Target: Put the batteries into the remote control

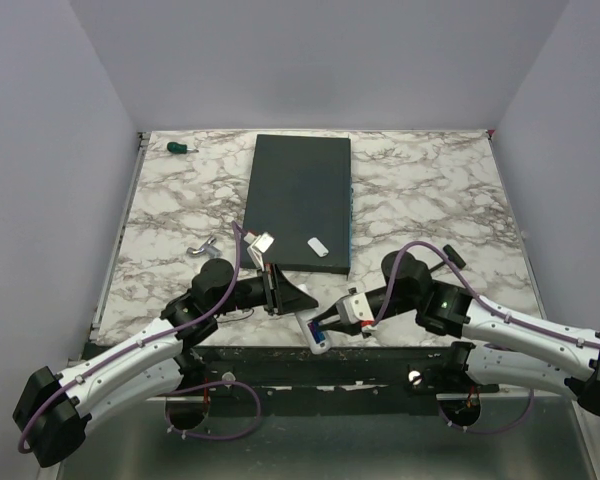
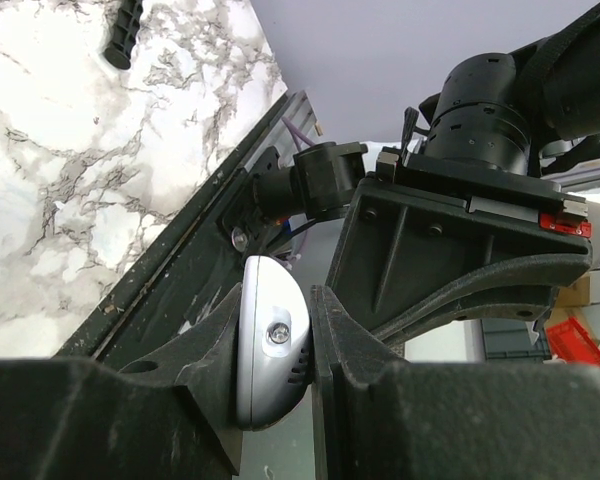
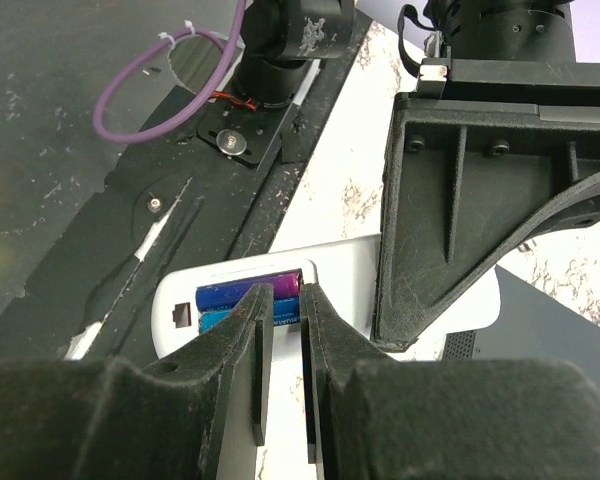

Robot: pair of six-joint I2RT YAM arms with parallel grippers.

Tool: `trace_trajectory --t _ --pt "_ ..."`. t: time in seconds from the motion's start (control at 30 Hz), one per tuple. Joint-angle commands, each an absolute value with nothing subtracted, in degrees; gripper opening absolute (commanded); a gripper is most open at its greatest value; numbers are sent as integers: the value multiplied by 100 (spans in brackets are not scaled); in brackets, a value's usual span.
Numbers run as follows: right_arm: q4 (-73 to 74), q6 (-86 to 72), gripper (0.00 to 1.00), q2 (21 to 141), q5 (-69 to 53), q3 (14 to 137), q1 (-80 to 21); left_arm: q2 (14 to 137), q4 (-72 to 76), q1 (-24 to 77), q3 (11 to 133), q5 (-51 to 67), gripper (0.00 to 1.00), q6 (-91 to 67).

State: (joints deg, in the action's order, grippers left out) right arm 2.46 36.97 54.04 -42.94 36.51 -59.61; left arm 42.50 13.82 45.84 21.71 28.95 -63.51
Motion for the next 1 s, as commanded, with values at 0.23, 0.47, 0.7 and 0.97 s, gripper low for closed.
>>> trace_trajectory --t 0.23,0.47,0.7,0.97 --pt "1115 3764 22 5541 -4417 3701 -5955 3875 1908 4553 2225 2637 0 -6530" --pt "1316 3919 22 5606 -4216 3753 -5958 3835 1940 4527 2230 2640 0 -6591" --pt "1270 3994 28 5637 -4046 3767 -5956 3873 2149 4527 2235 2713 0 -6694" --pt "1047 3981 40 5399 -3902 3653 -5952 3897 2320 4536 2183 2743 0 -6776"
